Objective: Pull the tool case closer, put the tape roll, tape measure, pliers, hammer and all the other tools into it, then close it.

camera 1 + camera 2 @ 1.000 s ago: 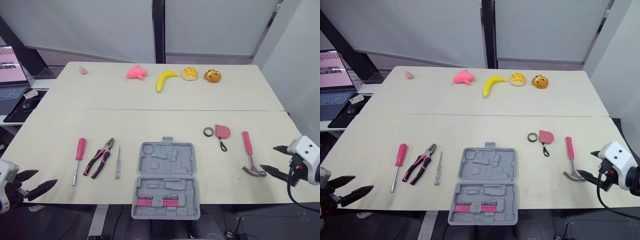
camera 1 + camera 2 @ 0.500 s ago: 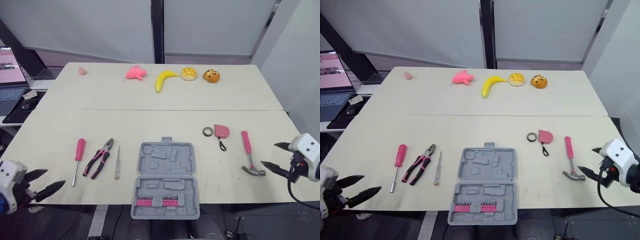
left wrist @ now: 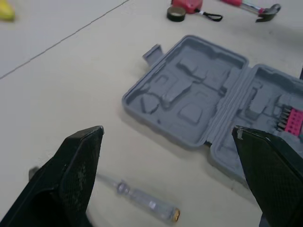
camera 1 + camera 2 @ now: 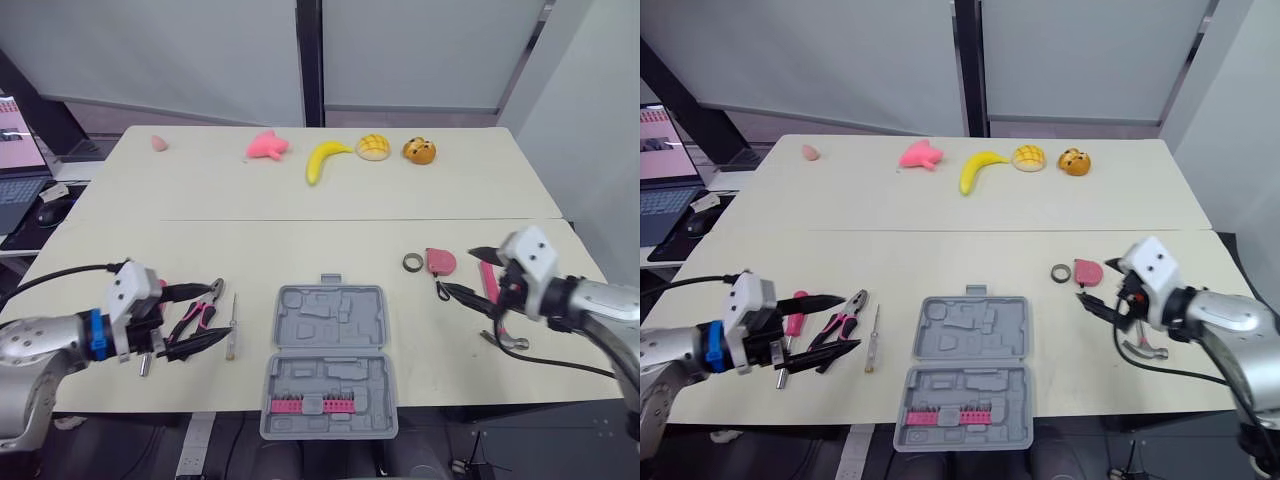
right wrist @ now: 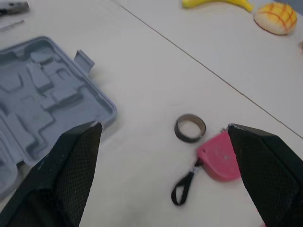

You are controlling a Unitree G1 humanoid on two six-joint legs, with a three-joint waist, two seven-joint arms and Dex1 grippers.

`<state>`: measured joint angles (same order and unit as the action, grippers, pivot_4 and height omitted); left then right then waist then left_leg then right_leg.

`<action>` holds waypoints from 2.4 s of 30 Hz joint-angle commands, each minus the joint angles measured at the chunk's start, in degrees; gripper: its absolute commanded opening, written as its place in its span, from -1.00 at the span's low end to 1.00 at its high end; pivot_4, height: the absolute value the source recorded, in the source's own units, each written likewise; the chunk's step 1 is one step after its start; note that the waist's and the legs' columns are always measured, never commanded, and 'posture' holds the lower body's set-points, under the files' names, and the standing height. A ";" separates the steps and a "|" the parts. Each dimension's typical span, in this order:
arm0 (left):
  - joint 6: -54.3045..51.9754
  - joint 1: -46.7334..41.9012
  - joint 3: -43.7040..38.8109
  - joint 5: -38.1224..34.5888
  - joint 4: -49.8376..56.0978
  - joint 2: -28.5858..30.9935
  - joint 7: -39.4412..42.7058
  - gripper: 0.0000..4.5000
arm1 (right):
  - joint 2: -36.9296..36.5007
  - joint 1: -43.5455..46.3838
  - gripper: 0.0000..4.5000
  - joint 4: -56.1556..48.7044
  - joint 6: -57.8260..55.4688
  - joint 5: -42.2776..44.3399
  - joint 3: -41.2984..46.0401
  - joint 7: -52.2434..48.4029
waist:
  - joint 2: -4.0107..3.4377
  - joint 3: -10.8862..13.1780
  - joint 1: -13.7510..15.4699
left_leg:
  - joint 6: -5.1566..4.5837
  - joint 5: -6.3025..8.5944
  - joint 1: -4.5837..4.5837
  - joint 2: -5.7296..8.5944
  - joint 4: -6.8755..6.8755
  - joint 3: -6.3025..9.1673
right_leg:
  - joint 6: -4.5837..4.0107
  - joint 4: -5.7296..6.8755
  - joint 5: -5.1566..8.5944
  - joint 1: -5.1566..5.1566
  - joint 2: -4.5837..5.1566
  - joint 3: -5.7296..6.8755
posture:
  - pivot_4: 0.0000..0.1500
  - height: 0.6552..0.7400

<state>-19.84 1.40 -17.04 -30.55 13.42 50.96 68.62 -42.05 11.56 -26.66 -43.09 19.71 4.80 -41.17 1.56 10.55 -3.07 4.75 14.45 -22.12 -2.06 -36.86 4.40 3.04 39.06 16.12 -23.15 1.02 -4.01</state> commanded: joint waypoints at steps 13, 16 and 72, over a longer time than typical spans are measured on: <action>-2.76 -13.19 9.31 -2.75 5.47 -2.85 -0.61 1.00 | 12.70 14.62 0.43 22.29 5.60 -16.50 -17.54 13.33 | -0.01 0.00 -0.25 | -0.01 -0.01 -0.08 0.02 -0.06 0.03 | -0.01 0.02 -0.01 -0.05 -0.01 0.02 | 1.00 0.66; -3.22 -14.22 9.89 -3.12 5.89 -3.15 -0.44 1.00 | 15.14 17.63 0.43 29.20 8.14 -18.53 -18.26 14.49 | -0.01 0.01 -0.22 | -0.01 -0.01 -0.11 0.02 -0.05 0.04 | -0.01 0.01 -0.02 -0.07 -0.01 0.02 | 1.00 0.66; 4.26 -4.72 1.83 3.30 -6.53 5.01 2.96 1.00 | 30.13 27.11 -0.99 16.48 -17.08 -7.89 -26.64 0.76 | -0.18 0.11 -0.58 | -0.01 -0.01 -0.12 -0.10 -0.02 0.18 | -0.04 0.06 -0.01 -0.11 -0.11 0.18 | 1.00 0.66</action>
<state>-16.80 -3.52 -13.54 -27.61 6.70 54.74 70.86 -12.68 36.92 -10.25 -60.40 11.46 -21.21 -41.09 1.38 10.66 -3.65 4.74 14.44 -22.24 -2.16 -36.88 4.57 3.00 39.11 16.12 -23.26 0.91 -3.84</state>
